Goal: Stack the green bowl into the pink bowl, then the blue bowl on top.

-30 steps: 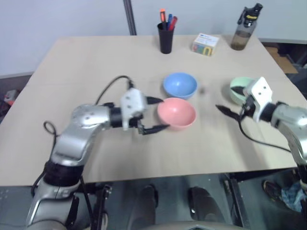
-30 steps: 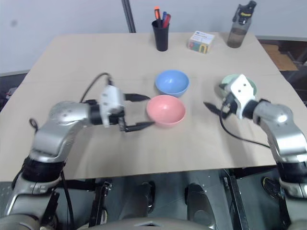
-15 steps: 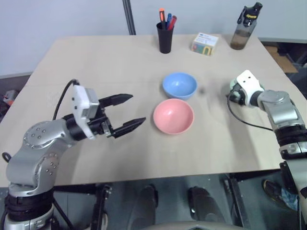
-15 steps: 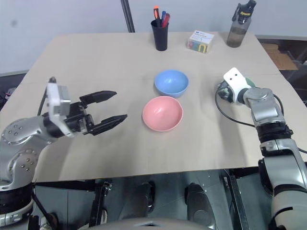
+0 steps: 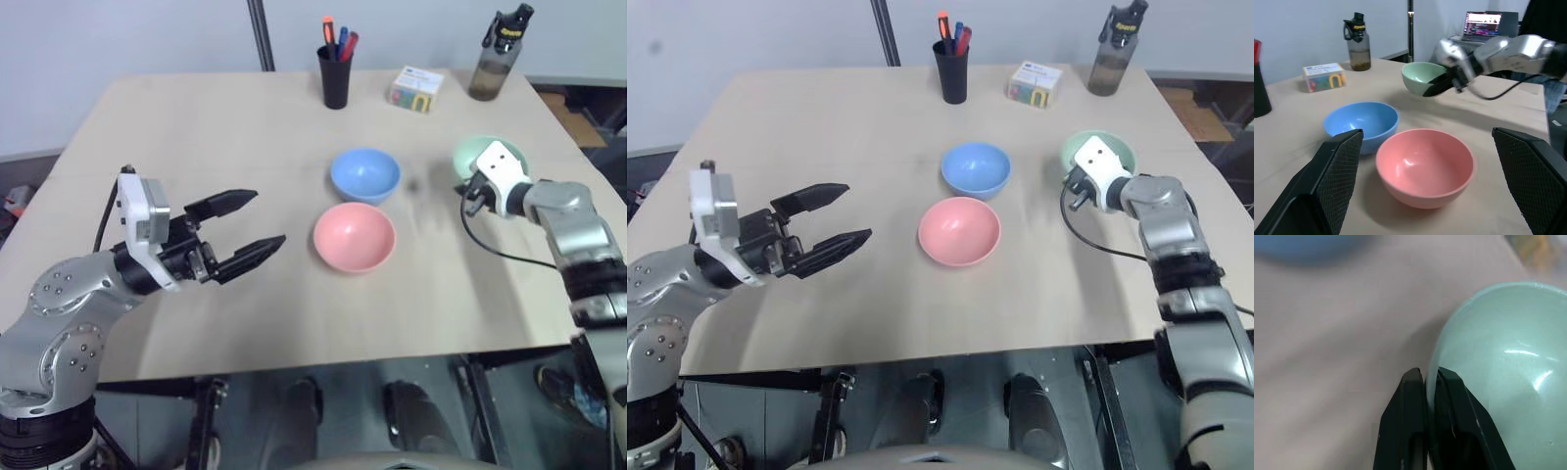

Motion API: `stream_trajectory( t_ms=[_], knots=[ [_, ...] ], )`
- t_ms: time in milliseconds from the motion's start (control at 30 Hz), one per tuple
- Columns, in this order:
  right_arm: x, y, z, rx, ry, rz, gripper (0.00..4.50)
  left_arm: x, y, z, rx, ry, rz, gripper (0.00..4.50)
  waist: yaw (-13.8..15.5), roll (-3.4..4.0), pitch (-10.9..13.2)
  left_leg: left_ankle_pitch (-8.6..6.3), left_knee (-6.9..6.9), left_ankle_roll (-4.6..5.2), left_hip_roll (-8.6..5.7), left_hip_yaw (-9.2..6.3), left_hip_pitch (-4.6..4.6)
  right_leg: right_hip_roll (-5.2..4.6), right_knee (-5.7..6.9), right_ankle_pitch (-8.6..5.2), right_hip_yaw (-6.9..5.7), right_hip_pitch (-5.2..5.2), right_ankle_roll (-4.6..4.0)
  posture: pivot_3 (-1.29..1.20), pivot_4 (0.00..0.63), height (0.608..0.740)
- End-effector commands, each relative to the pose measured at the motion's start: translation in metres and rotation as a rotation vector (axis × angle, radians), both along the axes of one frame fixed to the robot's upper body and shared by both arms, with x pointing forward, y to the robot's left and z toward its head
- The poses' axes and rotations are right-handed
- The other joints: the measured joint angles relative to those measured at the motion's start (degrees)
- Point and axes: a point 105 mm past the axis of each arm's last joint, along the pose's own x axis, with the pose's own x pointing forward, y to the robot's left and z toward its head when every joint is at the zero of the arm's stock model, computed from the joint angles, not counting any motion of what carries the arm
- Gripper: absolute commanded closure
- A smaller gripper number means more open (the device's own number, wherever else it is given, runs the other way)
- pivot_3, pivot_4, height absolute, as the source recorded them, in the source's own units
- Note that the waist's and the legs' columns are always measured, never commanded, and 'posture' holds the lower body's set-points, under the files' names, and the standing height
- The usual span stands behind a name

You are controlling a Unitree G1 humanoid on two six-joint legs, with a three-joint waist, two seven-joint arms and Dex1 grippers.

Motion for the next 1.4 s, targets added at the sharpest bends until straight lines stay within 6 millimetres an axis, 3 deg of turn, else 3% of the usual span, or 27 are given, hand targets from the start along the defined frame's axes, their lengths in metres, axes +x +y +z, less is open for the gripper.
stream_trajectory(
  t_ms=[33,200,367,433,500,567,600,767,867,933,967,1100,1233,1400],
  knots=[
    [-0.069,0.062,0.039,0.112,-0.025,0.363,4.45,0.003,0.010,0.005,0.004,-0.054,0.059,0.00,-0.2,0.03,0.0,0.00,-0.01,0.00,0.02,-0.01,-0.01,0.01,0.02,0.00,0.00,-0.03,0.00,0.00,0.150,0.740],
    [-0.113,0.113,0.020,0.111,0.045,0.531,4.45,0.006,0.010,0.001,0.000,-0.050,0.068,0.00,0.0,-0.12,-0.1,0.00,0.08,-0.01,0.05,-0.02,0.04,0.04,0.05,-0.25,-0.02,-0.02,-0.05,0.00,0.150,0.740],
    [-0.104,0.136,-0.005,0.100,0.115,0.525,4.45,0.009,0.008,0.000,0.004,-0.050,0.055,0.00,0.2,-0.17,-0.1,0.01,0.24,-0.02,0.05,0.01,0.02,0.03,0.05,-0.24,0.00,0.02,-0.07,0.00,0.150,0.740],
    [-0.088,0.136,-0.011,0.062,0.081,0.478,3.73,0.009,0.007,0.000,0.004,-0.049,0.050,0.00,0.2,-0.17,-0.1,0.01,0.23,-0.03,0.05,0.00,-0.01,0.03,0.04,-0.19,0.00,-0.02,-0.16,0.00,0.150,0.740],
    [-0.079,0.135,-0.015,0.034,0.059,0.452,3.30,0.008,0.006,0.000,0.005,-0.046,0.042,0.00,0.1,-0.17,-0.1,0.01,0.22,-0.03,0.04,0.01,-0.02,0.03,0.03,-0.12,0.00,-0.03,-0.26,0.00,0.150,0.740],
    [-0.076,0.135,-0.013,0.029,0.048,0.449,2.43,0.005,0.006,-0.001,0.005,-0.037,0.037,0.00,0.1,-0.17,-0.1,0.01,0.18,-0.03,0.04,0.01,-0.02,0.04,0.04,-0.12,0.00,-0.05,-0.27,0.00,0.150,0.740],
    [-0.077,0.134,-0.011,0.028,0.042,0.452,2.28,0.004,0.006,-0.002,0.007,-0.034,0.037,0.00,0.1,-0.17,-0.1,0.01,0.18,-0.03,0.04,0.01,-0.02,0.04,0.04,-0.12,0.00,-0.05,-0.27,0.00,0.150,0.740],
    [-0.085,0.125,0.024,0.104,-0.031,0.468,0.15,-0.001,0.006,-0.005,0.005,-0.018,0.039,0.00,0.1,-0.16,-0.1,0.00,0.08,-0.03,0.04,0.00,-0.04,0.04,0.01,-0.13,-0.01,-0.07,-0.26,0.00,0.150,0.740],
    [-0.089,0.115,0.049,0.146,-0.073,0.497,0.06,-0.003,0.004,-0.007,0.001,-0.011,0.037,0.00,0.1,-0.16,-0.1,0.00,0.08,-0.03,0.05,0.00,-0.03,0.04,0.00,-0.16,0.00,-0.06,-0.21,0.00,0.150,0.740],
    [-0.075,0.100,0.063,0.126,-0.116,0.482,0.06,-0.004,0.003,-0.008,-0.001,-0.006,0.034,0.00,0.1,-0.16,-0.1,0.00,0.09,-0.03,0.05,0.01,-0.02,0.04,-0.04,-0.18,0.00,-0.04,-0.18,0.00,0.150,0.740],
    [-0.064,0.093,0.064,0.083,-0.146,0.453,0.06,-0.004,0.002,-0.008,-0.002,-0.005,0.034,0.00,0.1,-0.17,-0.1,0.00,0.10,-0.03,0.05,0.03,-0.01,0.03,-0.04,-0.22,0.00,-0.04,-0.12,0.00,0.150,0.740],
    [0.003,0.062,0.039,-0.340,-0.344,0.325,0.06,-0.005,0.004,-0.007,0.000,-0.005,0.039,0.00,-0.1,-0.18,-0.1,0.00,0.11,-0.03,0.06,0.10,0.04,0.03,-0.07,-0.22,0.01,-0.03,-0.11,0.00,0.150,0.740],
    [0.028,0.069,0.022,-0.512,-0.444,0.388,0.06,-0.009,0.007,-0.004,-0.007,-0.005,0.063,0.00,-0.4,-0.17,-0.1,0.00,0.03,-0.03,0.07,0.20,0.00,0.04,-0.14,-0.12,0.09,-0.11,-0.28,0.00,0.150,0.740],
    [0.039,0.094,0.009,-0.584,-0.533,0.459,0.06,-0.019,0.009,-0.002,-0.005,0.001,0.095,0.00,-1.3,-0.16,0.0,0.00,-0.17,-0.04,0.06,0.28,-0.06,0.04,-0.21,0.04,0.21,-0.22,-0.05,0.00,0.150,0.740]
  ],
)
